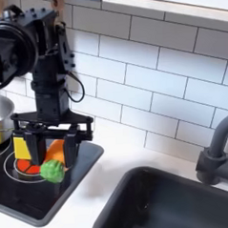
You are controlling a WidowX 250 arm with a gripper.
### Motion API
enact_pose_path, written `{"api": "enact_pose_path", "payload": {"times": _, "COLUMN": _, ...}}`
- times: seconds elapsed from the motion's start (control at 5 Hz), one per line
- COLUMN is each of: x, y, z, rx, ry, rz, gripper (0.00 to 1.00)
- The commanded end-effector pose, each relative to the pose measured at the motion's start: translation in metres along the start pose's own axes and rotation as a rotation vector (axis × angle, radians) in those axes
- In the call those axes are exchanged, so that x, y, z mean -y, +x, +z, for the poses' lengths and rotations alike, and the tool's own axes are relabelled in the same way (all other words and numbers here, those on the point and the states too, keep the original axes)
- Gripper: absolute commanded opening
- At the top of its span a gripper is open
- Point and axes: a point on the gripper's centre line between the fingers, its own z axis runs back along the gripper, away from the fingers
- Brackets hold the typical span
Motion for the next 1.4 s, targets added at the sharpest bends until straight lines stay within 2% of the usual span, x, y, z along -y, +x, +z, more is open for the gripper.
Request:
{"api": "enact_pose_path", "payload": {"times": 0.0, "x": -0.011, "y": 0.005, "z": 0.001, "rx": 0.011, "ry": 0.006, "rz": 0.024, "gripper": 0.0}}
{"api": "enact_pose_path", "payload": {"times": 0.6, "x": -0.026, "y": 0.023, "z": -0.002, "rx": 0.022, "ry": 0.029, "rz": 0.051, "gripper": 0.0}}
{"api": "enact_pose_path", "payload": {"times": 1.0, "x": -0.027, "y": 0.026, "z": -0.013, "rx": 0.004, "ry": 0.046, "rz": 0.041, "gripper": 0.0}}
{"api": "enact_pose_path", "payload": {"times": 1.2, "x": -0.029, "y": 0.028, "z": -0.014, "rx": 0.011, "ry": 0.055, "rz": 0.043, "gripper": 0.0}}
